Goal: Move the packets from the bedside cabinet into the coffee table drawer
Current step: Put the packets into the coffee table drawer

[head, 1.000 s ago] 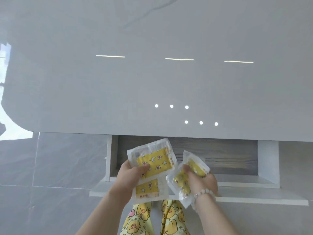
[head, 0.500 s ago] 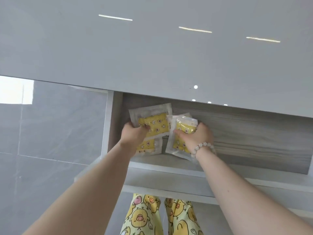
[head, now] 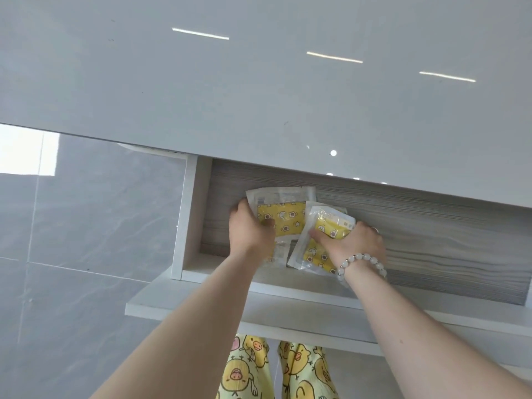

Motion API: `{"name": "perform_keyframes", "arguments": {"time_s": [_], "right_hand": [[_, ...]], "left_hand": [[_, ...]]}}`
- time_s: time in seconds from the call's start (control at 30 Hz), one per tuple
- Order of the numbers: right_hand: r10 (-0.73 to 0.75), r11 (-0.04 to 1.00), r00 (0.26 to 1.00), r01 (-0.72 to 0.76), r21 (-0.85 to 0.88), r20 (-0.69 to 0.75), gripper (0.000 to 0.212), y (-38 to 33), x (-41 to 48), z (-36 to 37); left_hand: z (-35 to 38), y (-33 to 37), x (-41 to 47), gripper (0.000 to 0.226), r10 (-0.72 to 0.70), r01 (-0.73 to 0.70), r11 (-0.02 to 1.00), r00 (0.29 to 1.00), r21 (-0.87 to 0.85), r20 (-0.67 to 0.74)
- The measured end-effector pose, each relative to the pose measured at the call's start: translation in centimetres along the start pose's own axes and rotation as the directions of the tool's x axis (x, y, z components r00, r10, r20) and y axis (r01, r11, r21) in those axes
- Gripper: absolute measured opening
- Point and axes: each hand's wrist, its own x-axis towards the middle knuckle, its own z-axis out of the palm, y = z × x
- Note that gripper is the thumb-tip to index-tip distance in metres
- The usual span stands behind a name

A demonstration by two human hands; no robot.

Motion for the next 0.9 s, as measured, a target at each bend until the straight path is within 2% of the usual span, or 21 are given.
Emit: {"name": "perform_keyframes", "arguments": {"time_s": [0.1, 0.2, 0.33, 0.4, 0.47, 0.57, 0.63, 0.73, 0.9], "right_hand": [[0.026, 1.0, 1.0, -0.026, -0.004, 0.009, 0.084, 0.1, 0.0, -0.3], [0.061, 0.998, 0.998, -0.062, 0.024, 0.021, 0.095, 0.4, -0.1, -0.8], [0.014, 0.992, 0.999, -0.01, -0.128, 0.029, 0.101, 0.6, -1.1, -2.6], [-0.036, 0.979, 0.998, 0.044, -0.2, 0.042, 0.095, 0.5, -2.2, -3.7], [-0.13, 0.954, 0.987, 0.151, -0.26, 0.098, 0.08, 0.2, -3.6, -5.3], [-0.344, 0.876, 0.914, 0.395, -0.277, 0.216, 0.05, -1.2, -6.7, -9.0], [-0.48, 0.799, 0.845, 0.532, -0.281, 0.235, 0.04, -2.7, -9.7, -12.4], [-0.628, 0.698, 0.762, 0.642, -0.317, 0.161, 0.035, -5.8, -14.9, -18.9], [-0.801, 0.541, 0.598, 0.734, -0.411, 0.012, 0.033, -10.6, -24.5, -29.8]], "left_hand": [[-0.3, -0.1, -0.2, 0.046, -0.012, 0.02, 0.987, 0.999, 0.159, -0.051], [-0.8, 0.0, -0.4, 0.057, 0.017, 0.009, 0.932, 0.998, 0.363, -0.066], [-1.5, 0.6, -1.5, 0.052, 0.03, -0.003, 0.902, 0.998, 0.432, -0.057], [-2.3, 1.1, -2.7, 0.049, 0.026, -0.023, 0.881, 1.0, 0.473, 0.002], [-3.8, 1.6, -4.1, 0.044, 0.037, -0.051, 0.852, 0.999, 0.521, 0.037], [-7.4, 3.5, -6.6, 0.033, 0.077, -0.122, 0.815, 0.992, 0.567, 0.103], [-10.5, 5.4, -9.0, 0.026, 0.125, -0.204, 0.76, 0.978, 0.617, 0.169], [-16.5, 9.2, -13.6, 0.028, 0.228, -0.284, 0.705, 0.958, 0.649, 0.172], [-27.6, 14.4, -22.5, 0.034, 0.394, -0.313, 0.604, 0.917, 0.733, 0.067]]}}
